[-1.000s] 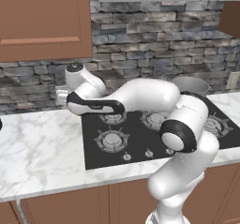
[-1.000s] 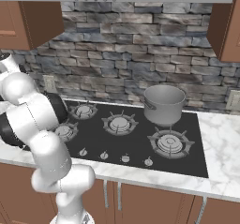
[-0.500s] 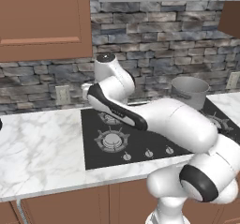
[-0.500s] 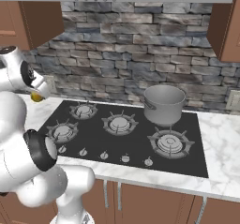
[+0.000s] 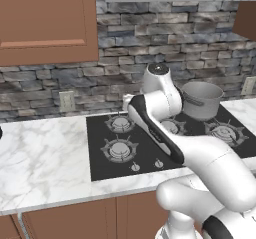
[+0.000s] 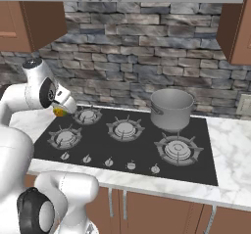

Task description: Turn on the burner for the pot on the stove. Wait thirty seconds for the pot to heat up. Then add the lemon to the pot.

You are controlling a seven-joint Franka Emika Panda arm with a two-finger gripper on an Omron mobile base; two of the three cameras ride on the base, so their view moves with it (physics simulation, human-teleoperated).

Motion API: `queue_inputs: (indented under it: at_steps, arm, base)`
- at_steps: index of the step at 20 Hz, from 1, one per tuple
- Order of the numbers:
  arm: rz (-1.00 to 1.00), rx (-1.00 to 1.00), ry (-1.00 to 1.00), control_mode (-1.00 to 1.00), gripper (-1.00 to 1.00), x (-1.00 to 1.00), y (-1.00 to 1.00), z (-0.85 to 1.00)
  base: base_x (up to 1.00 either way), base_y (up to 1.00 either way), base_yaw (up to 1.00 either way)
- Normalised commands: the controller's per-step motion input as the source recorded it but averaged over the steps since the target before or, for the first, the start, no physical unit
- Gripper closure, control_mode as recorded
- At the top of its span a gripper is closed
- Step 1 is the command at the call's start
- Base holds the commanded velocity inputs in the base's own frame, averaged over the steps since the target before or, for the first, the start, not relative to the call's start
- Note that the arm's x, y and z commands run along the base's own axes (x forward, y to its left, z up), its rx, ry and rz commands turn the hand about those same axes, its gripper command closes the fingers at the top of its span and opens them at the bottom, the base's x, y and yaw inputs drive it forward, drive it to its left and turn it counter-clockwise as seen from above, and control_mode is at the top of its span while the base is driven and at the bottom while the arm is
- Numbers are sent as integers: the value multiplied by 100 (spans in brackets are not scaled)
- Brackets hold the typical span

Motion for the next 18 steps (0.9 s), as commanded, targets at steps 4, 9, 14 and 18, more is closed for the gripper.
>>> queue_inputs:
  at_steps: [4,9,14,18]
  arm:
    - [0,0,0,-100,100,1,-100,22]
    - [0,0,0,-100,100,1,-100,16]
    - [0,0,0,-100,100,0,-100,9]
    - [0,0,0,-100,100,3,-100,9]
  base:
    - [0,0,0]
    - [0,0,0]
    - [0,0,0]
    - [0,0,0]
